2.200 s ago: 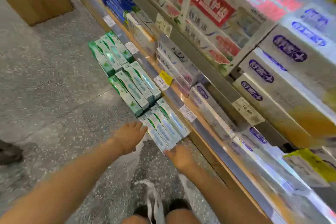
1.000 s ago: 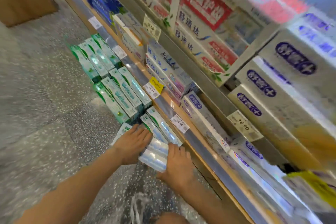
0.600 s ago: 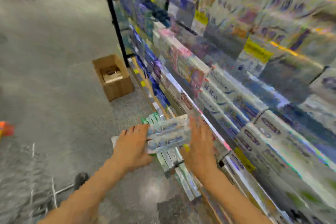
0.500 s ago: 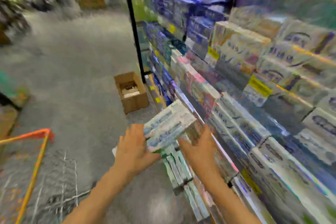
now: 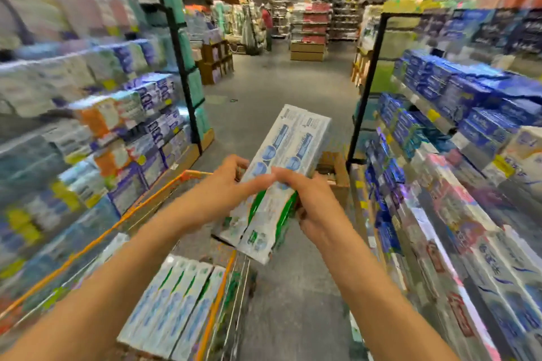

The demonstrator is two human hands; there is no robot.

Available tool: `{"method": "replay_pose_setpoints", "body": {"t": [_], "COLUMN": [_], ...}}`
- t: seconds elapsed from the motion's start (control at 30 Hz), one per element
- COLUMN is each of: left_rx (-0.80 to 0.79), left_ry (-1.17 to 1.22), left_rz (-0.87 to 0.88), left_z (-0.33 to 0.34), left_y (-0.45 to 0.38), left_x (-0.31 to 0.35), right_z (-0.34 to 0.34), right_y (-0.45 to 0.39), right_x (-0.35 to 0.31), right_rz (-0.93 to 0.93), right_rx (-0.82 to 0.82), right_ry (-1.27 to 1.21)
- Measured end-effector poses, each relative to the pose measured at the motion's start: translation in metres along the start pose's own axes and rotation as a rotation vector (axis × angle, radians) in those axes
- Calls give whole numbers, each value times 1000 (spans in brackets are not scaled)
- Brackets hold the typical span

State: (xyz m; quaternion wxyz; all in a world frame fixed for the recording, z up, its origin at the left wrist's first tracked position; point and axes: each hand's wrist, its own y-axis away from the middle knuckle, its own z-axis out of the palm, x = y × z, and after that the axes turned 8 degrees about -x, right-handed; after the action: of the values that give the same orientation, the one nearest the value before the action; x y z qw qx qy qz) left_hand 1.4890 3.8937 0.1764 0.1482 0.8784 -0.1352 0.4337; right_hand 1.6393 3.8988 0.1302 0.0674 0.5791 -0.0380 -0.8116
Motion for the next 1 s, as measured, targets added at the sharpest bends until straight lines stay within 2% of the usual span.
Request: {"method": "replay_pose_setpoints", "body": {"t": [0.1, 0.27, 0.4, 0.6, 0.73, 0.83, 0.93, 1.0], "left_rx": [33, 7, -123, -66, -43, -32, -51, -70], "left_ry": [120, 213, 423, 560, 803, 828, 796, 766], "left_rz": [-97, -137, -121, -23, -83, -99, -107, -126], "left_z": [-52, -120, -160, -187, -194, -199, -206, -214], "left_y": [37, 108, 146, 173, 159, 135, 110, 93], "left_x": [-39, -103, -147, -192, -225, -249, -265, -274], "right_z": [72, 189, 254, 306, 320, 320, 301, 283], "right_y": [8, 23, 40, 37, 13, -13, -46, -65], "right_x": [20, 58, 80, 96, 113, 127, 128, 116], "right_rz": [29, 122, 107, 72, 73, 101, 67, -164], "right_rx": [-26, -84, -138, -211, -221, -261, -257, -221], "right_ry": [-39, 27, -21, -17, 12, 42, 277, 716]}}
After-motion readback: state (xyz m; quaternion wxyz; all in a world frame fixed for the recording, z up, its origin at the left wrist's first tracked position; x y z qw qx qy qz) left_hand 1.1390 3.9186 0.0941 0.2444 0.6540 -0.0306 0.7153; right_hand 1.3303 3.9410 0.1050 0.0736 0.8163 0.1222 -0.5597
